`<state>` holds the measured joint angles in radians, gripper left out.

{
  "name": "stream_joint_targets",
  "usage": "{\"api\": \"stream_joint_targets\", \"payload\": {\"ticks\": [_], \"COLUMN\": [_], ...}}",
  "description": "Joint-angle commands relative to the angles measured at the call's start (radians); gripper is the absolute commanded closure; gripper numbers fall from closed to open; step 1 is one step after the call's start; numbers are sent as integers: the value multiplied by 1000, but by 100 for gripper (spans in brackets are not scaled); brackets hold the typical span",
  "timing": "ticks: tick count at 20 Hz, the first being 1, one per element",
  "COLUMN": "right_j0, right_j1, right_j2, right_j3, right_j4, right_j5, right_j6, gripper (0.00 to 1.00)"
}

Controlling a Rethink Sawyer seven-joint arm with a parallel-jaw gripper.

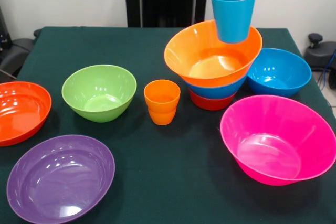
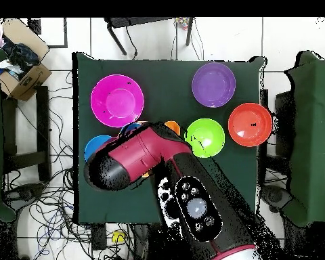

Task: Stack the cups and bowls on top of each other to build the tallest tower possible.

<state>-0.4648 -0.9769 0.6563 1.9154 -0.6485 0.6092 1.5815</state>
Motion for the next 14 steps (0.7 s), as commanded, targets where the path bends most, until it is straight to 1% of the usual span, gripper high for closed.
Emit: {"api": "stream_joint_targets", "payload": {"ticks": [1,4,7,10,12,14], "right_j0": [35,48,73,94,119,148], "right_j1": [73,85,110,131,142,144], "right_j2": [-109,-131,-166,-197,-227,-256], "right_j3": [36,33,22,20,19,25], "right_j4": [-47,-43,-60,-58,-60,-46], "right_j5": [-71,-81,-108,-128,-146,-160], "right_j6": [153,155,175,187,207,247], "gripper": [100,100,100,100,100,100]}}
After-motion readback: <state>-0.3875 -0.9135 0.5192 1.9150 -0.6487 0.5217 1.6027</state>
